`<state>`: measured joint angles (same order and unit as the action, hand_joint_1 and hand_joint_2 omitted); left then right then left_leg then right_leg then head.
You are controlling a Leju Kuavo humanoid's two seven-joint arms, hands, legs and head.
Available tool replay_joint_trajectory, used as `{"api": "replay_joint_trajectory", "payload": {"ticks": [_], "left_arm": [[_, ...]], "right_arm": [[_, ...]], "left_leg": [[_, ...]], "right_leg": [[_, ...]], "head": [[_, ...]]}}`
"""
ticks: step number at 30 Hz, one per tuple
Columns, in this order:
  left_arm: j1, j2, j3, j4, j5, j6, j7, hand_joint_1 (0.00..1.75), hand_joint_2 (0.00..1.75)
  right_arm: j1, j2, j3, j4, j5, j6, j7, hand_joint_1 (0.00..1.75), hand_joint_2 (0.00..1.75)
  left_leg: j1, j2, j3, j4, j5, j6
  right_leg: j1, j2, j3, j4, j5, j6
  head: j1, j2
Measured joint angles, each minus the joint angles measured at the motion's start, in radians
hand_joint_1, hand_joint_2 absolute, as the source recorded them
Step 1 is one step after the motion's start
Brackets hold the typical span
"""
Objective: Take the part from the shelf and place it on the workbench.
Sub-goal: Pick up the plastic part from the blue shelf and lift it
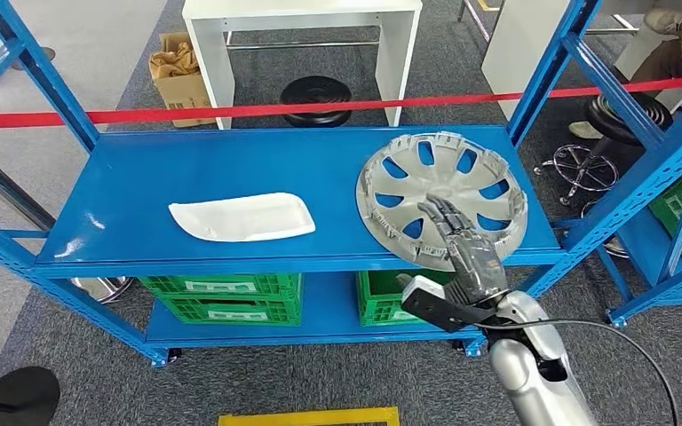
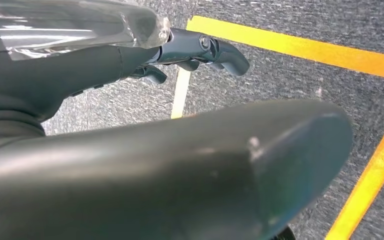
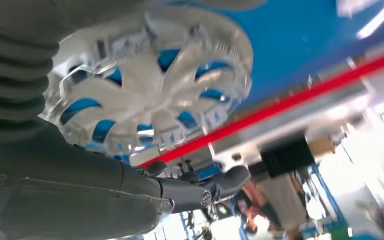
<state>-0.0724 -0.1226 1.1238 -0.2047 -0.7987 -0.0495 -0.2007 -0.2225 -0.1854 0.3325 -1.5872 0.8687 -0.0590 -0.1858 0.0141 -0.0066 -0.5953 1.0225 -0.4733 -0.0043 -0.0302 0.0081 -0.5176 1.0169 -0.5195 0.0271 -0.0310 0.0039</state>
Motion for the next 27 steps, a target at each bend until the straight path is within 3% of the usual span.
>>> {"api": "replay_joint_trajectory", "payload": {"ticks": [3, 6, 9, 14, 22, 27], "left_arm": [[-0.002, -0.003, 0.0, 0.0, -0.004, -0.002, 0.0, 0.0, 0.0], [-0.002, -0.005, 0.0, 0.001, -0.007, -0.003, 0.0, 0.0, 0.0], [-0.002, -0.005, 0.0, 0.0, -0.012, -0.004, 0.0, 0.0, 0.0], [-0.002, -0.005, 0.0, 0.0, -0.025, -0.007, 0.0, 0.0, 0.0], [-0.002, -0.005, 0.0, 0.001, -0.031, -0.008, 0.0, 0.0, 0.0], [-0.001, -0.005, 0.0, 0.001, -0.04, -0.013, -0.002, 0.0, 0.0]], "right_arm": [[0.004, -0.009, 0.023, 0.011, 0.025, 0.009, 0.011, 0.0, 1.75], [0.004, -0.015, 0.036, 0.022, 0.033, 0.013, 0.013, 0.0, 1.75], [0.0, -0.025, 0.056, 0.045, 0.08, 0.005, 0.015, 0.0, 1.75], [-0.028, -0.038, 0.102, 0.123, 0.147, -0.023, 0.022, 0.0, 1.75], [-0.142, -0.044, 0.152, 0.295, 0.148, -0.052, 0.022, 0.0, 1.75], [-0.183, -0.041, 0.173, 0.389, 0.165, -0.117, 0.026, 0.0, 1.75]], "left_leg": [[0.004, -0.006, 0.006, -0.005, -0.001, 0.004], [0.001, -0.009, 0.006, -0.005, -0.006, 0.012], [-0.002, -0.008, 0.006, -0.005, -0.009, 0.015], [-0.003, -0.008, 0.008, -0.005, -0.009, 0.016], [-0.003, -0.006, 0.019, -0.014, -0.009, 0.014], [-0.002, -0.006, 0.021, -0.017, -0.009, 0.014]], "right_leg": [[0.002, -0.001, 0.012, -0.014, 0.0, -0.016], [0.002, -0.001, 0.019, -0.025, -0.002, -0.018], [0.002, -0.001, 0.02, -0.029, -0.002, -0.014], [-0.001, -0.001, 0.022, -0.032, -0.002, 0.018], [0.002, -0.001, 0.028, -0.032, -0.003, 0.018], [0.002, -0.001, 0.029, -0.032, -0.003, 0.017]], "head": [[0.002, 0.0], [0.002, 0.0], [0.002, 0.0], [0.001, 0.0], [0.001, 0.0], [0.001, 0.0]]}}
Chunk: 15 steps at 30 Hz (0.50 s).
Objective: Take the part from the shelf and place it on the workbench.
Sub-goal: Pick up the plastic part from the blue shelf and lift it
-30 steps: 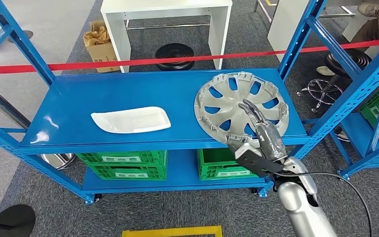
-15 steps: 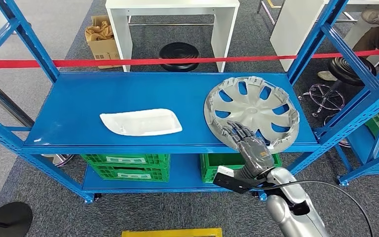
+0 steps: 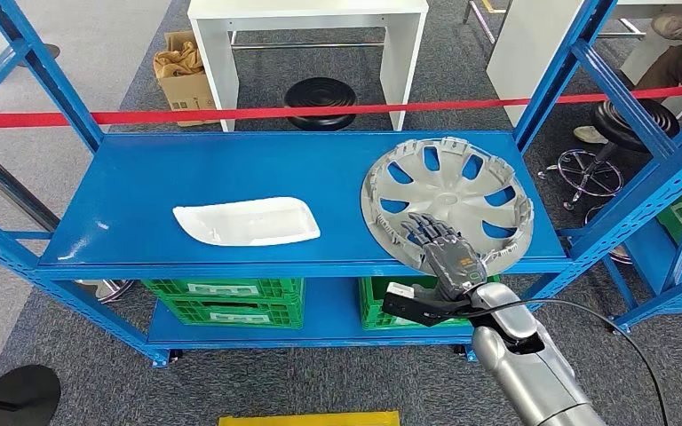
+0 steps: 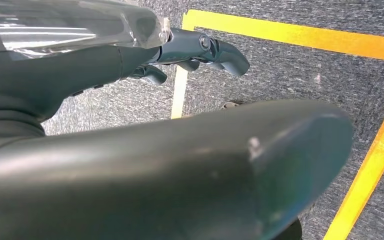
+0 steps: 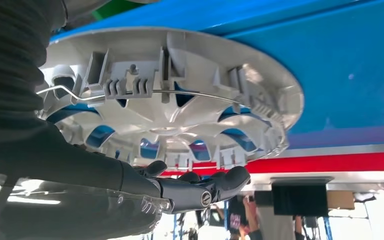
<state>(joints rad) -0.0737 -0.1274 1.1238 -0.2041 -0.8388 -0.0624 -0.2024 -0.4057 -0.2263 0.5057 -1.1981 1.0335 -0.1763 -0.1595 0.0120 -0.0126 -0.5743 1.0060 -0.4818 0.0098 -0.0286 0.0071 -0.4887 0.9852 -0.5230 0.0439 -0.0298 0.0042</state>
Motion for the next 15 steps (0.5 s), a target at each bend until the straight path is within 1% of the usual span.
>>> {"api": "replay_joint_trajectory", "payload": {"ticks": [3, 9, 15], "left_arm": [[0.0, 0.0, 0.0, 0.0, -0.006, -0.002, -0.006, 0.0, 0.0], [0.0, 0.0, 0.0, 0.0, -0.013, -0.002, -0.013, 0.0, 0.0], [0.0, 0.002, 0.0, 0.0, -0.02, -0.002, -0.014, 0.0, 0.0]], "right_arm": [[-0.018, 0.008, 0.009, 0.054, 0.024, -0.038, 0.011, 0.0, 1.75], [-0.055, 0.024, 0.025, 0.151, 0.056, -0.044, 0.039, 0.0, 1.75], [-0.086, 0.027, 0.034, 0.238, 0.123, -0.042, 0.112, 0.0, 1.75]], "left_leg": [[0.0, 0.0, 0.0, 0.0, 0.0, 0.0], [0.0, 0.0, 0.0, 0.0, 0.0, -0.001], [0.0, 0.0, 0.0, 0.0, 0.0, 0.0]], "right_leg": [[0.0, 0.0, 0.0, 0.0, 0.0, -0.001], [0.0, 0.0, 0.0, 0.0, -0.001, -0.001], [0.0, 0.0, 0.0, 0.0, -0.001, -0.001]], "head": [[0.0, 0.0], [0.0, 0.0], [0.0, 0.0]]}}
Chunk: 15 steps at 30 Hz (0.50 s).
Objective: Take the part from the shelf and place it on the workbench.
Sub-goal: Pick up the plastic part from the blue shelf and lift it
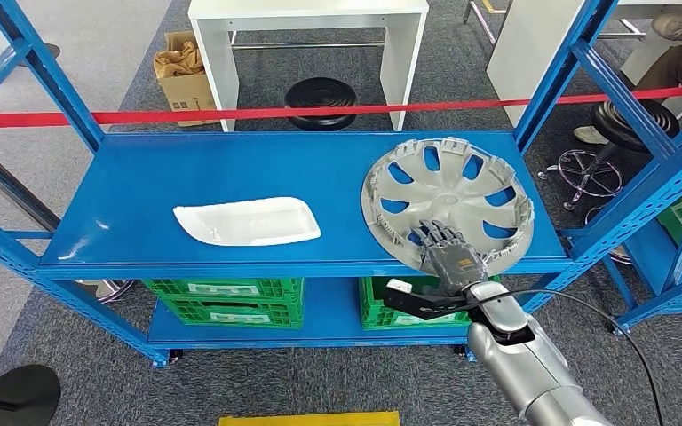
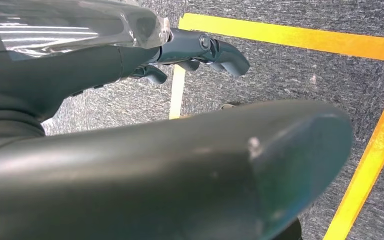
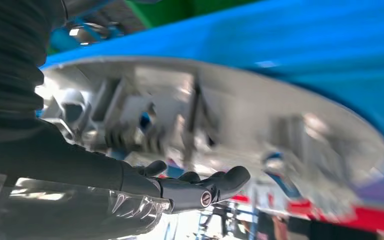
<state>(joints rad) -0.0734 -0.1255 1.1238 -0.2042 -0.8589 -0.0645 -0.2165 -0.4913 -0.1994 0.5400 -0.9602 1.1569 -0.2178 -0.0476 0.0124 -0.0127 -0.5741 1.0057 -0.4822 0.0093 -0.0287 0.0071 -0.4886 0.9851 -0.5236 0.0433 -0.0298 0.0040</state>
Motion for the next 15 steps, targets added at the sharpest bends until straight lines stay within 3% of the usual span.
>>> {"api": "replay_joint_trajectory", "payload": {"ticks": [1, 5, 10, 15], "left_arm": [[0.0, 0.0, 0.0, 0.0, -0.001, 0.0, 0.0, 0.0, 0.0], [0.0, 0.001, 0.0, 0.0, -0.001, -0.001, -0.001, 0.0, 0.0], [0.0, 0.001, 0.001, 0.0, -0.004, -0.001, -0.004, 0.0, 0.0], [0.0, 0.001, 0.008, 0.0, -0.005, -0.001, -0.007, 0.0, 0.0]], "right_arm": [[-0.005, 0.0, 0.001, 0.014, 0.018, -0.002, 0.016, 0.0, 1.75], [-0.022, -0.001, 0.002, 0.056, 0.078, -0.029, 0.076, 1.71, 1.75], [-0.033, -0.001, 0.004, 0.091, 0.161, -0.077, 0.149, 1.75, 1.75], [-0.032, -0.002, 0.008, 0.104, 0.199, -0.096, 0.159, 1.75, 1.75]], "left_leg": [[0.0, 0.0, 0.0, 0.0, 0.0, 0.0], [0.0, 0.0, 0.0, 0.0, 0.0, 0.0], [0.0, 0.0, 0.0, 0.0, 0.0, 0.0], [0.0, 0.002, 0.003, 0.0, -0.001, -0.001]], "right_leg": [[0.0, 0.0, 0.0, 0.0, 0.0, 0.0], [0.0, 0.0, 0.0, 0.0, 0.0, 0.0], [0.0, 0.0, 0.0, 0.0, 0.0, 0.0], [0.0, 0.002, 0.001, 0.0, 0.0, 0.0]], "head": [[0.0, 0.0], [0.0, 0.0], [0.0, 0.0], [0.0, 0.0]]}}
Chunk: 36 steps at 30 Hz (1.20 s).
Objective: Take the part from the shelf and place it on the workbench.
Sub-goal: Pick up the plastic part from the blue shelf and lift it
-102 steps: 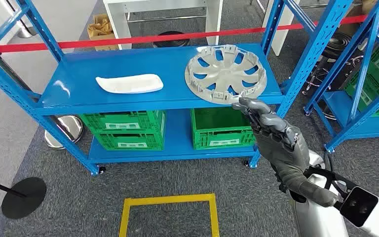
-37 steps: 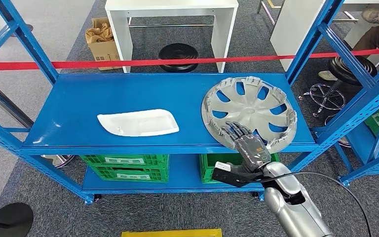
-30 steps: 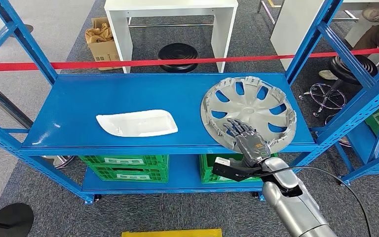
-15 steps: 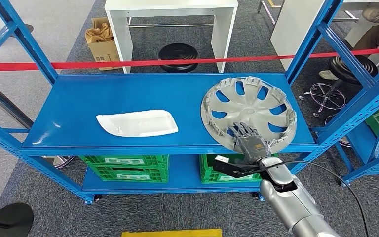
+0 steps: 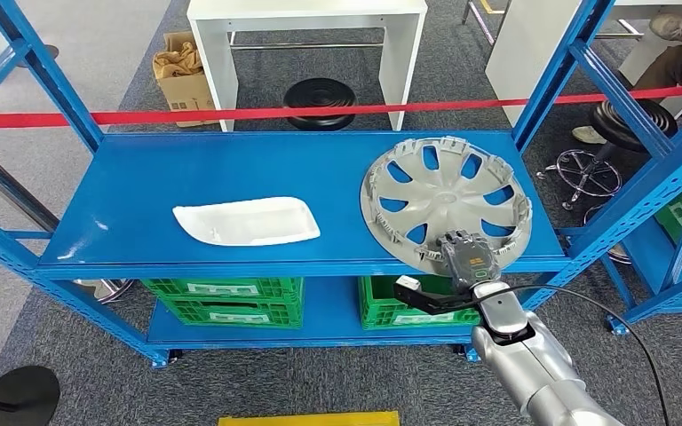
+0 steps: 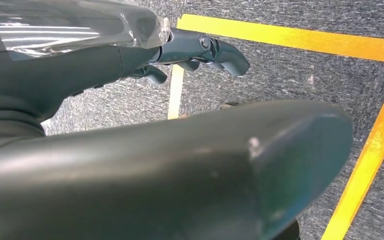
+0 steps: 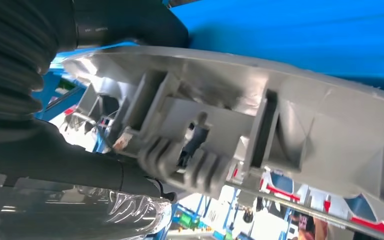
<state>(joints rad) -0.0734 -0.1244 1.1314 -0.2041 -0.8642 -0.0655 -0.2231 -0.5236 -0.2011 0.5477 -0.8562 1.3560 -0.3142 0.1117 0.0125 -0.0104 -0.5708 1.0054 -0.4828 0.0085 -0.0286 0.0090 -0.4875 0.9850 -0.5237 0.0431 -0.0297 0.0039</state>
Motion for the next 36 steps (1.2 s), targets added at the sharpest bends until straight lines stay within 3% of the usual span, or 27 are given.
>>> {"api": "replay_joint_trajectory", "payload": {"ticks": [7, 11, 15, 22, 29, 32, 36], "left_arm": [[0.001, 0.001, 0.007, 0.0, -0.003, 0.002, -0.008, 0.0, 0.0], [0.001, 0.002, 0.009, 0.0, -0.003, 0.01, -0.062, 0.0, 0.0], [0.002, 0.002, 0.011, 0.0, 0.0, 0.021, -0.135, 0.0, 1.75], [0.002, -0.001, 0.026, 0.0, 0.015, 0.035, -0.196, 0.0, 1.75], [0.001, -0.004, 0.049, 0.0, 0.025, 0.061, -0.161, 0.0, 1.75], [0.001, -0.004, 0.05, 0.0, 0.007, 0.047, -0.166, 0.0, 1.75], [-0.001, -0.004, 0.049, 0.0, -0.007, 0.02, -0.19, 0.0, 1.75]], "right_arm": [[0.021, -0.004, -0.01, -0.024, 0.053, -0.062, 0.0, 1.75, 1.75], [0.053, -0.011, -0.036, -0.087, 0.071, -0.138, 0.002, 1.75, 1.75], [0.115, -0.02, -0.08, -0.194, 0.062, -0.22, -0.012, 1.75, 1.75], [0.182, -0.017, -0.146, -0.377, 0.013, -0.263, -0.085, 1.75, 1.75], [0.2, 0.018, -0.162, -0.434, -0.106, -0.261, -0.164, 1.75, 1.75], [0.204, 0.041, -0.172, -0.452, -0.414, -0.206, -0.324, 1.75, 1.75], [0.208, 0.07, -0.201, -0.525, -0.954, -0.006, -0.615, 1.75, 1.75]], "left_leg": [[0.0, 0.002, 0.006, 0.0, 0.0, -0.002], [0.0, -0.001, 0.006, 0.0, 0.001, -0.002], [0.0, -0.002, 0.003, 0.0, 0.001, -0.003], [0.0, -0.002, 0.001, -0.003, 0.0, -0.004], [0.0, -0.002, 0.001, -0.004, 0.0, -0.004], [0.0, -0.001, 0.001, -0.004, 0.0, -0.004], [0.0, -0.001, 0.001, -0.004, 0.0, -0.004]], "right_leg": [[0.0, 0.002, 0.004, 0.0, 0.0, -0.001], [0.0, 0.0, 0.005, 0.0, 0.0, -0.001], [0.0, -0.002, 0.005, 0.0, 0.0, -0.001], [0.0, -0.001, 0.0, 0.0, -0.001, -0.002], [0.0, -0.001, 0.0, 0.0, -0.002, -0.003], [0.0, -0.001, 0.0, 0.0, -0.002, -0.003], [0.0, -0.001, 0.0, 0.0, -0.002, -0.003]], "head": [[0.0, 0.0], [0.0, 0.0], [0.0, 0.0], [0.0, 0.0], [0.0, 0.0], [0.0, 0.0], [0.0, 0.0]]}}
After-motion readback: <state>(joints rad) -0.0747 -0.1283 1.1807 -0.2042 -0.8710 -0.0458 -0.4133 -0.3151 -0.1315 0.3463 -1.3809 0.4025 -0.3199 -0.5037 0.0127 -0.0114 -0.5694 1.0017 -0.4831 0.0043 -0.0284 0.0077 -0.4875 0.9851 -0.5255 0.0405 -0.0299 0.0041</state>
